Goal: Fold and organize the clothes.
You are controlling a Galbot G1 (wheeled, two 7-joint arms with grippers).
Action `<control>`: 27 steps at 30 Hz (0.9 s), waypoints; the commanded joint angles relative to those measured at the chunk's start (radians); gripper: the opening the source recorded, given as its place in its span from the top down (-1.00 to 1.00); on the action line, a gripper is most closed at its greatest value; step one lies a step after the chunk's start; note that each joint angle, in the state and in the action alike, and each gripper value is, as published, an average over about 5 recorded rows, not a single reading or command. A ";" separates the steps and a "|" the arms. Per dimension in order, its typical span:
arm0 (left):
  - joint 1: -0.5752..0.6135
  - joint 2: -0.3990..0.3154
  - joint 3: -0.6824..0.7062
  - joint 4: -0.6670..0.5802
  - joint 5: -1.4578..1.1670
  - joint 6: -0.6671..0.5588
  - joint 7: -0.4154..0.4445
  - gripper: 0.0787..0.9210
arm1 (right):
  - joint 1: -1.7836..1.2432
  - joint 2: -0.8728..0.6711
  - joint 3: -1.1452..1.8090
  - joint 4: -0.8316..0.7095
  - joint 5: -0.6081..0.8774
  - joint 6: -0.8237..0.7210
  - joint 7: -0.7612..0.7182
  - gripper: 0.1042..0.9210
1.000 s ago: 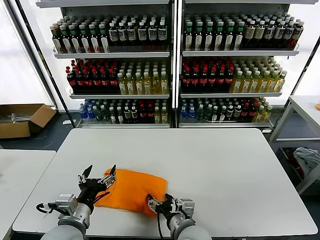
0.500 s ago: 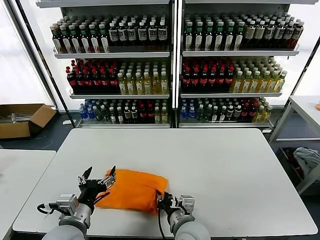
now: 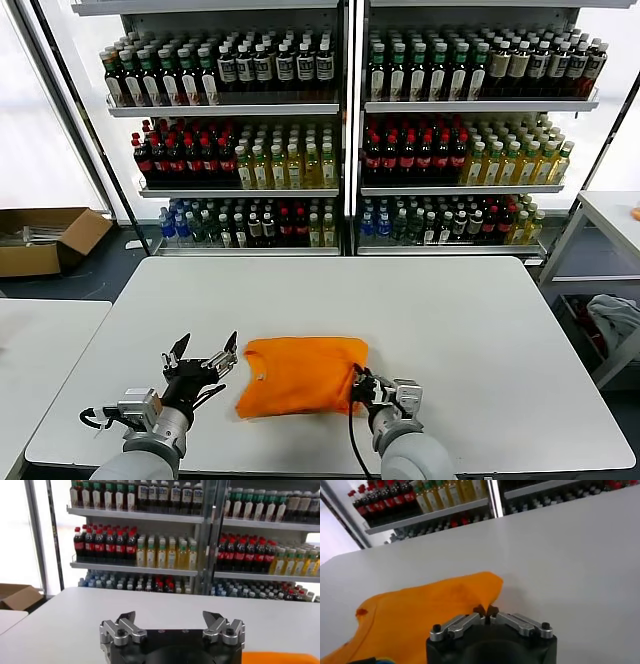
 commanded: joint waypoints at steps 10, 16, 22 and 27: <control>0.004 -0.007 0.007 -0.005 0.000 0.006 0.002 -0.77 | -0.038 -0.070 0.139 0.029 -0.285 0.003 -0.121 0.43; -0.001 -0.017 0.027 0.000 0.003 0.011 0.006 -0.77 | -0.100 -0.039 0.070 0.131 -0.214 0.004 -0.144 0.01; 0.002 -0.019 0.022 0.000 0.001 0.013 0.009 -0.77 | -0.125 0.013 0.018 0.114 -0.154 0.003 -0.091 -0.42; 0.003 -0.018 0.016 0.003 -0.002 0.012 0.011 -0.77 | -0.143 0.043 0.028 0.083 -0.111 0.003 -0.058 -0.69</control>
